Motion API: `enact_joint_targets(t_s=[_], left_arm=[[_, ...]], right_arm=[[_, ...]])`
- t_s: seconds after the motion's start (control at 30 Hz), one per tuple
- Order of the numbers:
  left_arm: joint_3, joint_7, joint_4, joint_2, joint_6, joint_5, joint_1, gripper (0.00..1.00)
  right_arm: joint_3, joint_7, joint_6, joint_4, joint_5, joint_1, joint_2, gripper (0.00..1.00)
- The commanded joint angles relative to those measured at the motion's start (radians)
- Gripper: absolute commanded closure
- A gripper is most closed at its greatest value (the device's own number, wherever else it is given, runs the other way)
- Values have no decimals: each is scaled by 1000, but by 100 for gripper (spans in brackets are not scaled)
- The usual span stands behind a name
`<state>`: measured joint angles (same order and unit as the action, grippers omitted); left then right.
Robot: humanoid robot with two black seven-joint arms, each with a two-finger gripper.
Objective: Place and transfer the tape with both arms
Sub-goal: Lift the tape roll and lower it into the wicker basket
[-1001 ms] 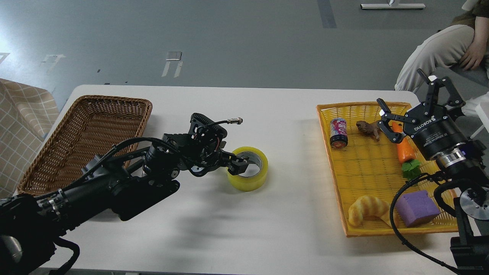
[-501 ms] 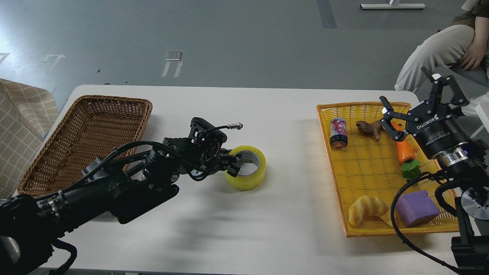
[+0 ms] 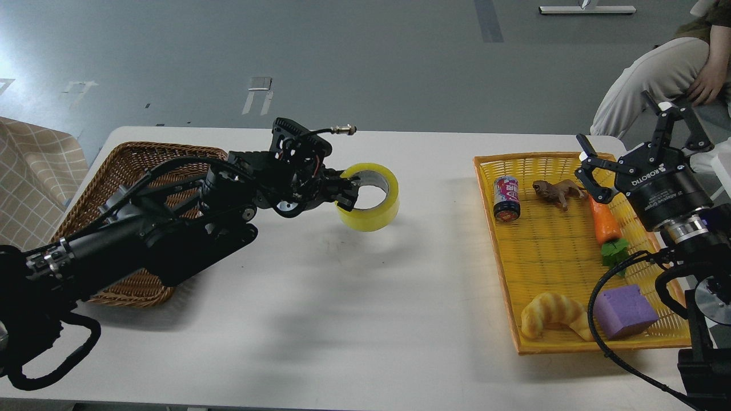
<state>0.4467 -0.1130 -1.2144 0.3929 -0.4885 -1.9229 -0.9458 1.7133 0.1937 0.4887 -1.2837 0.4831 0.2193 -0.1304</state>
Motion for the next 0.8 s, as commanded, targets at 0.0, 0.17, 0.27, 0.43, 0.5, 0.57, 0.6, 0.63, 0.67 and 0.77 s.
enact_joint_targets(t_s=[0.0,0.17,0.27,0.43,0.5,0.57,0.6,0.63,0.67,0.77], left_arm=[[0,6,1,41,0,38,-48,100],[0,6,7,106,0,61,-59,100],[0,9,7,174,0,62,-57,100],[0,18,7,277,0,96,-56,100],[0,19,12,329,0,99,-53,100],[-2,21,13,354,0,99,-50,100],[-2,26,18,380,0,104,-45,100],[-2,30,18,392,0,105,-44,100],[-3,36,21,420,0,105,-39,100],[-3,49,35,464,0,107,-27,100]], right_arm=[[0,0,0,3,0,-1,0,1],[0,0,0,1,0,0,0,0],[-1,-2,0,1,0,0,0,1],[-1,-2,0,3,0,-1,0,0],[-3,-2,0,3,0,-3,0,1],[-3,-2,0,3,0,-3,2,1],[-3,-2,0,3,0,-3,3,0],[-3,-2,0,3,0,-3,5,0],[-3,-3,0,3,0,-3,8,1],[-4,-3,0,4,0,-3,11,1]])
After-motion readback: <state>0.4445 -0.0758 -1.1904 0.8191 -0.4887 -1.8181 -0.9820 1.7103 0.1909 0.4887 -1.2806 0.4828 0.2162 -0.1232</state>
